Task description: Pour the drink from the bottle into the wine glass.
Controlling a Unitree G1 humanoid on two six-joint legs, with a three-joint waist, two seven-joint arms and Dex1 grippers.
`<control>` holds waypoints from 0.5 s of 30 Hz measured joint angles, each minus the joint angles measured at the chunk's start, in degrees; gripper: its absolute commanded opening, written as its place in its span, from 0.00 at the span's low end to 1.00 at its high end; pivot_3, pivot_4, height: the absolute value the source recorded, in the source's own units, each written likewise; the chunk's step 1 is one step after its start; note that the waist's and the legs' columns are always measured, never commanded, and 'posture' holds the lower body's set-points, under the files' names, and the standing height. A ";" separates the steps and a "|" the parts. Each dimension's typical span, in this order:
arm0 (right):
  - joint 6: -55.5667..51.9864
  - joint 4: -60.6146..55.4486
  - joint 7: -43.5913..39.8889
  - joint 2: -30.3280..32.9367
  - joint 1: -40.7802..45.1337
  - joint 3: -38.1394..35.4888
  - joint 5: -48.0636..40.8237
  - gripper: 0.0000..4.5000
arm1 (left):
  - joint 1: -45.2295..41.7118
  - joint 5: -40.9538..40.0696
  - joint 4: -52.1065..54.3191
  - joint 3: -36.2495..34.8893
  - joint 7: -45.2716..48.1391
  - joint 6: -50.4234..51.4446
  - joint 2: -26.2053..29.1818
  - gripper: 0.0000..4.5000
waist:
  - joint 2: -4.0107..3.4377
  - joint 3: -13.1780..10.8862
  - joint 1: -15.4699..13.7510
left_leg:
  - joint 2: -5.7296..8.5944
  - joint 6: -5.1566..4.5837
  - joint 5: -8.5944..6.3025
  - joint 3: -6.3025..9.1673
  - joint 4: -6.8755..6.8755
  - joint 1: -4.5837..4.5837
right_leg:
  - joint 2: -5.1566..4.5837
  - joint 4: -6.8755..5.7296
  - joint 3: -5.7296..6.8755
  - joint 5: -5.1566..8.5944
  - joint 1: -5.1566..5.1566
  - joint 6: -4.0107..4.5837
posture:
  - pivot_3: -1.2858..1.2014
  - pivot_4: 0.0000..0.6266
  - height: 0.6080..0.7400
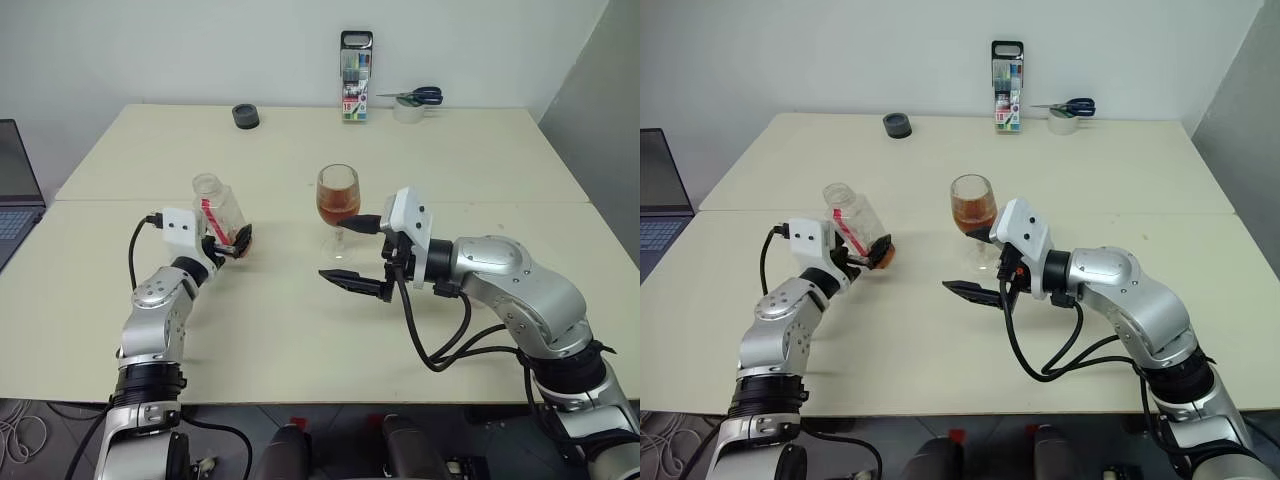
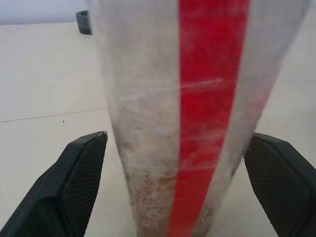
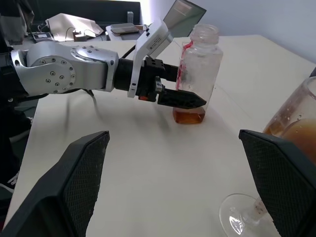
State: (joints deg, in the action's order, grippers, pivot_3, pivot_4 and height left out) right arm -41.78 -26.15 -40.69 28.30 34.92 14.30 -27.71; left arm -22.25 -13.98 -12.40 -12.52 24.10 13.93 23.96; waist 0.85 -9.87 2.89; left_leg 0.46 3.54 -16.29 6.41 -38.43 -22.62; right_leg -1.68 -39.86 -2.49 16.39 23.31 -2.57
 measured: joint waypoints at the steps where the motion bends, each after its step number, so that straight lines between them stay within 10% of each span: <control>1: 0.07 0.01 0.02 0.02 -0.19 0.00 0.11 1.00 | 0.68 0.53 0.00 0.45 0.21 -0.73 0.03 1.00 | 0.00 0.00 0.00 | 0.00 0.00 0.00 0.00 0.01 0.01 | 0.00 0.00 -0.01 0.00 0.00 0.00 | 0.52 0.24 1.00; 15: 16.16 2.19 10.36 -5.80 -22.80 -4.16 11.25 1.00 | 11.11 2.79 9.78 0.61 -2.94 -1.50 0.34 1.00 | 0.07 0.04 -0.39 | -0.04 -0.05 -0.03 -0.06 0.22 0.09 | -0.02 0.07 -0.07 0.00 -0.01 0.00 | 0.52 0.24 1.00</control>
State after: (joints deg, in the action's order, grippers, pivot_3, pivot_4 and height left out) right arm -25.61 -23.95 -30.33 22.50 12.12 10.15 -16.46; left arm -11.14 -11.19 -2.62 -11.91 21.16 12.43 24.30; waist 0.92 -9.82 2.50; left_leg 0.43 3.49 -16.32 6.35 -38.21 -22.53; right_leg -1.69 -39.78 -2.56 16.39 23.30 -2.58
